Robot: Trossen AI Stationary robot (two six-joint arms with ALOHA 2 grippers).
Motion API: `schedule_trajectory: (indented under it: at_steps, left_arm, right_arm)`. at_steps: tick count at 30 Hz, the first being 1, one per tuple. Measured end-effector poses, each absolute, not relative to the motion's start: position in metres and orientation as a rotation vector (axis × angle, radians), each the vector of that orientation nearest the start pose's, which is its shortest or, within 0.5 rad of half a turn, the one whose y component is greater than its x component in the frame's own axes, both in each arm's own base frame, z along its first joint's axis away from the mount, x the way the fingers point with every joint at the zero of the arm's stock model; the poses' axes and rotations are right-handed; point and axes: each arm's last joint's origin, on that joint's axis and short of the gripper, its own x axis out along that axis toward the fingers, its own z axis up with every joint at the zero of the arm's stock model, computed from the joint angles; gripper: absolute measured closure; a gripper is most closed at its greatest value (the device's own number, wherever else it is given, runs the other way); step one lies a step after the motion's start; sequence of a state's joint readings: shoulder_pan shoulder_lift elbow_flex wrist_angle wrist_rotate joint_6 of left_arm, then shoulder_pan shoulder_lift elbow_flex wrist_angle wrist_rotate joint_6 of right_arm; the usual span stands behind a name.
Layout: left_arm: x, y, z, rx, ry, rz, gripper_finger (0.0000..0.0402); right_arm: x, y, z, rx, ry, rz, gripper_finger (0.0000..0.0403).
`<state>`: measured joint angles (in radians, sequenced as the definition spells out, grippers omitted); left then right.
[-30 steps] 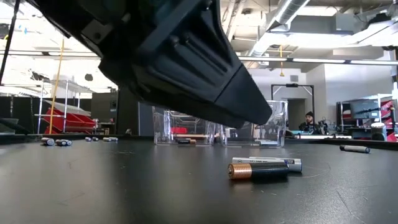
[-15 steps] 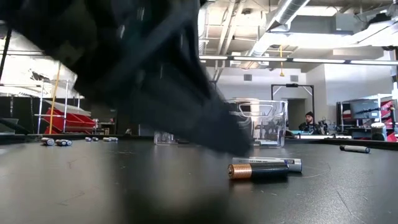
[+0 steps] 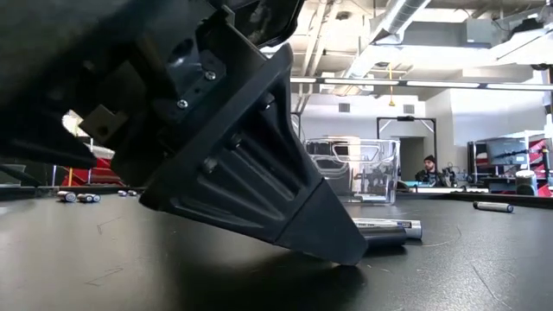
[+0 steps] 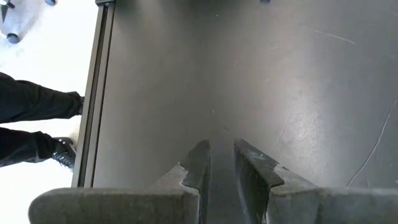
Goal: Sort batteries
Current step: Put the black battery into the left transparent bin
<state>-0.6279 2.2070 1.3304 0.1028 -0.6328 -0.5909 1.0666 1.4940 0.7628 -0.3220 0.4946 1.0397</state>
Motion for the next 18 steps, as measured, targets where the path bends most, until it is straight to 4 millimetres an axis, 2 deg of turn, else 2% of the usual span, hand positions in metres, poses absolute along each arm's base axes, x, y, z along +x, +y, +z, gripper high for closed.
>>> schedule_trajectory:
  at_steps: [7,15,18]
  left_arm:
    - [0.377,-0.238,0.102,-0.081,0.629,0.134,0.0237]
    - [0.380,-0.231,0.101,-0.082,0.630,0.168,0.0238]
    - [0.379,-0.231,0.099,-0.073,0.643,0.177,0.0250]
  right_arm:
    - [0.141,0.227,0.166,0.205,0.901,0.064,0.0315]
    - [0.141,0.227,0.166,0.203,0.903,0.063,0.0315]
    - [0.141,0.227,0.166,0.203,0.902,0.063,0.0315]
